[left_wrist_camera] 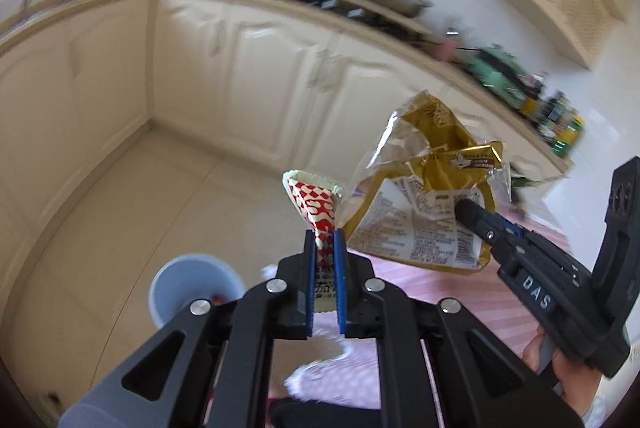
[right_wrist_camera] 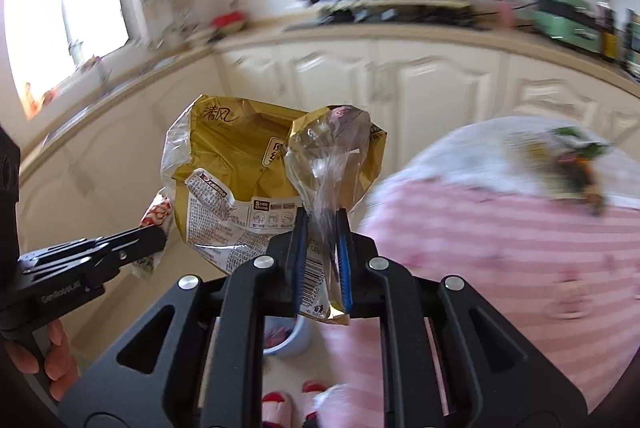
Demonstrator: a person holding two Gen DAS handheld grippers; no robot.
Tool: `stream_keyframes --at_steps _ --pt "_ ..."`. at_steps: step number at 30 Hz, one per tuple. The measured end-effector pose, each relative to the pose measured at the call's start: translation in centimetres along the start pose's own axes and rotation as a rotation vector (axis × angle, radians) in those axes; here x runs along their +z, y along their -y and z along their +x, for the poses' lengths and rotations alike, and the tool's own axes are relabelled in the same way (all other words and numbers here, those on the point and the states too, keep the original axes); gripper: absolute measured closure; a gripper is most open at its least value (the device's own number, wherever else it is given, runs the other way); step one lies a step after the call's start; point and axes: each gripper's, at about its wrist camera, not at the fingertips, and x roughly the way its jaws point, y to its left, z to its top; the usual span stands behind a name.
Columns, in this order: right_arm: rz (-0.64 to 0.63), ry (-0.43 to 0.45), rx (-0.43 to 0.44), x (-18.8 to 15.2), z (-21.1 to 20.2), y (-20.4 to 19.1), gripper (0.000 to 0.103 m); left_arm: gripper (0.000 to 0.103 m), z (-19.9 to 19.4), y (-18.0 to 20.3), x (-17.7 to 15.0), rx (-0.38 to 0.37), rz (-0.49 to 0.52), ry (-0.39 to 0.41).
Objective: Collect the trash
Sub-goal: 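Carry the wrapper and gold bag over the bucket with both tools, then open both tools to drop the wrapper and gold bag into the bucket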
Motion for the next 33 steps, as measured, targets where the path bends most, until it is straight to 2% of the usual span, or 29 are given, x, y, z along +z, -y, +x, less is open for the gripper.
stream_keyframes --at_steps 4,7,9,14,18,21,22,24,25,33 --pt "-0.09 -0.095 0.016 -1.7 6.7 -5.1 0.089 0.095 2.7 -6.6 -1.3 0.072 -0.098 -0.074" --pt "-0.134 -0.167 0.005 -3.8 11.6 -7.3 0.089 0.095 5.8 -11.2 -2.6 0.101 -0.176 -0.139" --pt "-0.165 -0.221 -0.028 -5.6 15.1 -8.1 0.089 0.095 8.4 -14.0 -3.5 0.118 -0.229 -0.193" --pt "-0.193 -0.302 -0.084 -8.9 20.6 -8.5 0.089 0.095 14.6 -18.1 -5.1 0.145 -0.301 -0.298" --pt "-0.19 -0.338 -0.123 -10.7 23.4 -7.6 0.089 0.094 19.0 -19.4 -6.1 0.125 -0.352 -0.358" --pt "-0.175 -0.36 -0.153 -12.0 25.2 -6.6 0.089 0.091 21.2 -19.7 -5.9 0.11 -0.4 -0.361" --pt "-0.172 -0.365 -0.159 -12.3 25.3 -6.3 0.089 0.084 21.6 -19.7 -5.8 0.11 -0.408 -0.353" --pt "-0.166 -0.374 -0.163 -12.7 25.5 -5.9 0.089 0.056 21.9 -19.7 -5.6 0.113 -0.424 -0.339" --pt "-0.164 -0.376 -0.163 -12.8 25.5 -5.7 0.089 0.054 21.9 -19.6 -5.5 0.119 -0.427 -0.329" --pt "-0.147 -0.385 -0.133 -12.8 25.3 -5.4 0.088 0.053 20.8 -19.6 -6.2 0.172 -0.411 -0.326"
